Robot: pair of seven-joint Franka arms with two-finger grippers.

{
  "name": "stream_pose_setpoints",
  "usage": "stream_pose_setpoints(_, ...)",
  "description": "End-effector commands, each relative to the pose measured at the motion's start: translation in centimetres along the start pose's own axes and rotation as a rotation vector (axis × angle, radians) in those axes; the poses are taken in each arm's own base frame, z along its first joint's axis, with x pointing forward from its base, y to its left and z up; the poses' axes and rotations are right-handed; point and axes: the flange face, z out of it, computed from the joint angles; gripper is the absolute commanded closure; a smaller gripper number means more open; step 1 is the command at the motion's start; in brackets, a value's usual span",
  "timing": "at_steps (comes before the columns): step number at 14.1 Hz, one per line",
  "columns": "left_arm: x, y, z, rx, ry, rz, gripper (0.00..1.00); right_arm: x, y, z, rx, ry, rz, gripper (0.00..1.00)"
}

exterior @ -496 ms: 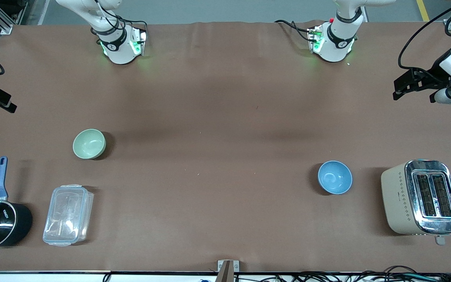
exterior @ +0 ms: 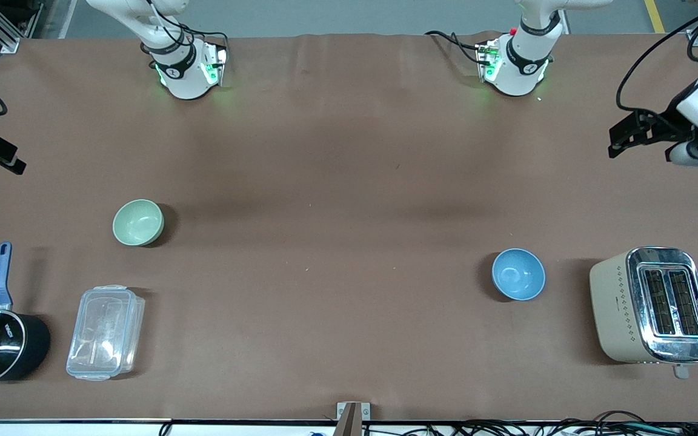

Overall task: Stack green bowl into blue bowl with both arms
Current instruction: 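Reach the right gripper to the green bowl while the left gripper reaches the blue bowl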

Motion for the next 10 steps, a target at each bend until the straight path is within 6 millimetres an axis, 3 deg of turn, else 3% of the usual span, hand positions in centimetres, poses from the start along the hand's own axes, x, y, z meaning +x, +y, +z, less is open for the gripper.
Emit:
stream_pose_setpoints(1, 3.7, -0.4, 4.4, 0.019, -0.011, -0.003, 0.0, -0.6, 0.0, 1.7, -0.025, -0.036, -0.01, 0.0)
stream_pose_setpoints(3, 6.4, -0.3, 9.1, 0.018, -0.038, -0.001, 0.0, -0.8, 0.7, 5.2, -0.032, -0.081, -0.043, 0.0)
stream_pose_setpoints(8, 11.0, -0.3, 23.2, 0.009, -0.051, -0.004, 0.0, -2.3, 3.8, 20.0, -0.026, -0.135, -0.078, 0.0)
stream_pose_setpoints(10, 12.2, -2.1, 28.6, 0.004, -0.042, -0.029, 0.04, -3.7, 4.9, 25.4, -0.027, -0.112, -0.081, 0.0)
